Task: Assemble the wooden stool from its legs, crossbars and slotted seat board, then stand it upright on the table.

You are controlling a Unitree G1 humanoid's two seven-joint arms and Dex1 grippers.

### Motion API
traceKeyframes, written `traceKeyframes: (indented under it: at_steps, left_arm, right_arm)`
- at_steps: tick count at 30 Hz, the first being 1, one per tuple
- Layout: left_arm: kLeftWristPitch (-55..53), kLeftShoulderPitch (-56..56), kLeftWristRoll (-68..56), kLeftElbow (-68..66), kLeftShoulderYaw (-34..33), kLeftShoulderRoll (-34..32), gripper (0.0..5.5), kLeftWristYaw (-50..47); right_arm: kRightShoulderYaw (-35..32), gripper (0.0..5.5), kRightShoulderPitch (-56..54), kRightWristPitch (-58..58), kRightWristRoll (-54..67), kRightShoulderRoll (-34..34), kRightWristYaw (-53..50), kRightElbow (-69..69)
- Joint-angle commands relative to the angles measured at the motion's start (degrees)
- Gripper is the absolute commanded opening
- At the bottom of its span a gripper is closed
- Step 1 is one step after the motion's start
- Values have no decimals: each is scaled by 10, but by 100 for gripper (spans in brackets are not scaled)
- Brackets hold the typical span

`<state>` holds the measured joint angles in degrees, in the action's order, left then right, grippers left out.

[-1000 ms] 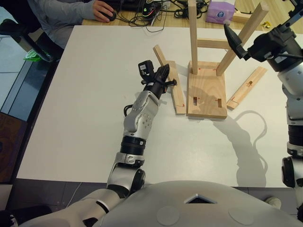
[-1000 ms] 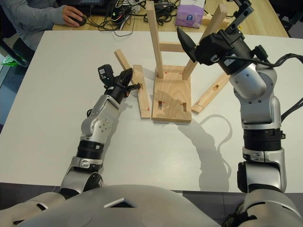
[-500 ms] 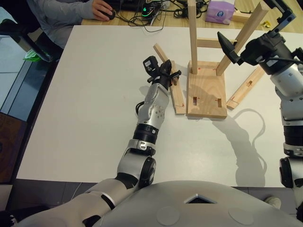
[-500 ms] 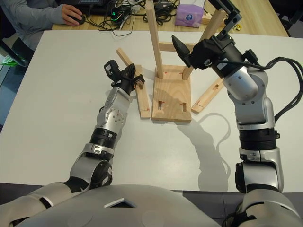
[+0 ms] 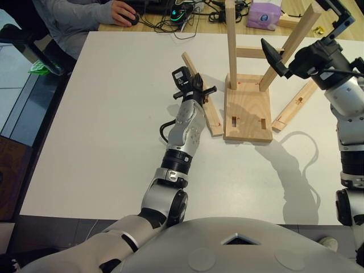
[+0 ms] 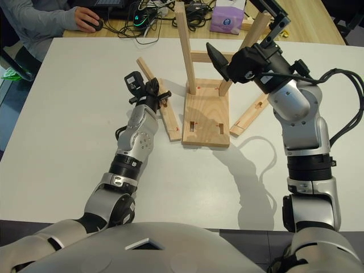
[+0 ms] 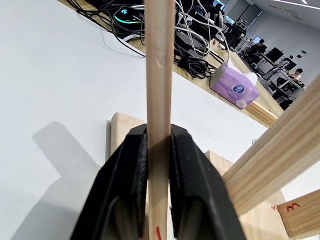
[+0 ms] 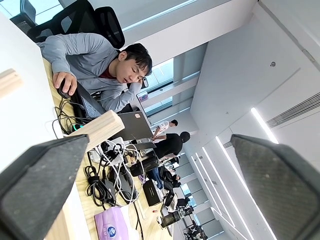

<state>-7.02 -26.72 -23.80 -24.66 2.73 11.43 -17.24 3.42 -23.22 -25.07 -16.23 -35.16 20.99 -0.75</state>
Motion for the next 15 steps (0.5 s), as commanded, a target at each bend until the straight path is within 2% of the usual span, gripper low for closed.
traceKeyframes:
  at_steps: [1,7,15]
  left_arm:
    - [-69,46,9,64,14,50,41,-18]
    - [-117,50,51,78,29,41,41,-34]
    - [-101,28,86,6,10,49,41,-51]
  right_arm:
    - [1,540,3,3,-5,-3,4,5]
    - [3,540,1,3,-5,-2,5,6]
    - [7,540,-1,0,-3,-1,7,3]
